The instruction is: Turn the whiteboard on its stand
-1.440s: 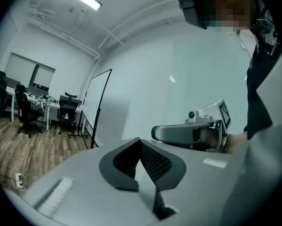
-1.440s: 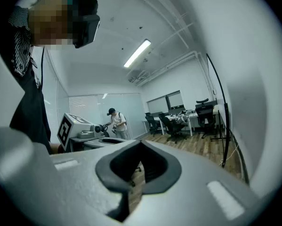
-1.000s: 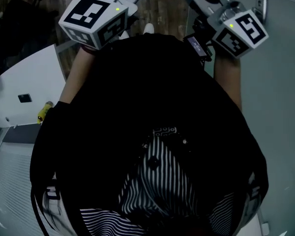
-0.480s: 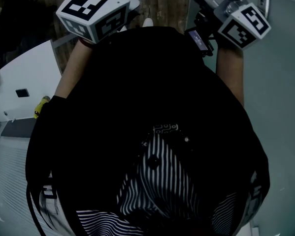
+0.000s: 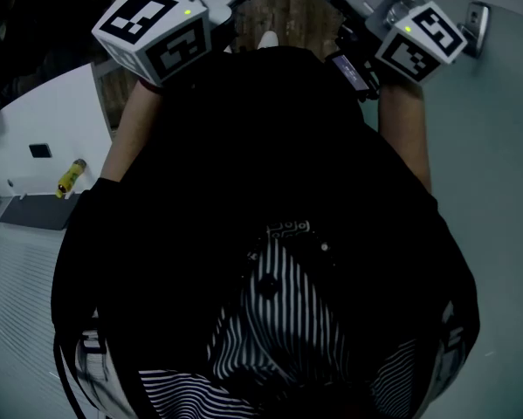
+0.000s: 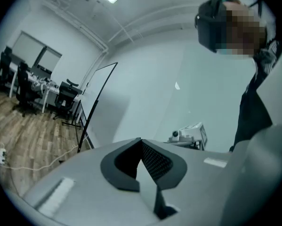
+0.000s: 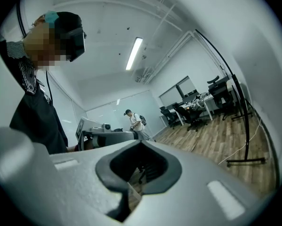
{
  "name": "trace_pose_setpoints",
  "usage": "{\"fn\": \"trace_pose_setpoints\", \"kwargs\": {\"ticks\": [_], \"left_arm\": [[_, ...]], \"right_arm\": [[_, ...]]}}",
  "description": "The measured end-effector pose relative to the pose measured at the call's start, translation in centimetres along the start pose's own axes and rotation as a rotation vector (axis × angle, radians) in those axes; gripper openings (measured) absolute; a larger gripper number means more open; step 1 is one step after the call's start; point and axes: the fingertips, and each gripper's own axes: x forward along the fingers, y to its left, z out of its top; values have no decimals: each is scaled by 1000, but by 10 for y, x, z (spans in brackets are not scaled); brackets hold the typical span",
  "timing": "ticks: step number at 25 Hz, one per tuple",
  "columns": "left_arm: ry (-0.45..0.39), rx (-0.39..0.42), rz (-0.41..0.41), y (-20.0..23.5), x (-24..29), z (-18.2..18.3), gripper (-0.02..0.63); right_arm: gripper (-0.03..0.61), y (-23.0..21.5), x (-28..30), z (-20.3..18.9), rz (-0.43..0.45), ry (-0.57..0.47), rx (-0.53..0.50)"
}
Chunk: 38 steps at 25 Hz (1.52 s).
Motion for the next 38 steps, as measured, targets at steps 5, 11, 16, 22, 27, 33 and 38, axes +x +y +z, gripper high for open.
{"fn": "trace_pose_setpoints", "kwargs": {"ticks": [5,11,16,22,27,33,38], "left_arm": [[-23,-49,57,11,-4,-3,2],[-28,-71,75,20,-2,1,2],[-13,-100,22,15,0,-14,2],[-21,-79,-64,10,10,-6,2],[-26,-65,-104,5,11,9,2],[-43,-36,-142,2,24,16,2],[-29,4,-173,-1,35,22,2]], "right_arm": [[2,-8,-4,-2,10,6,16],[2,-25,-13,4,0,3,50],[2,-37,-20,8,-86,-64,19],[2,-40,-24,14,-160,-85,-15],[1,-32,-26,22,-175,-88,-27],[2,-39,-42,39,-251,-177,-40],[2,-47,-56,50,-274,-220,-14]]}}
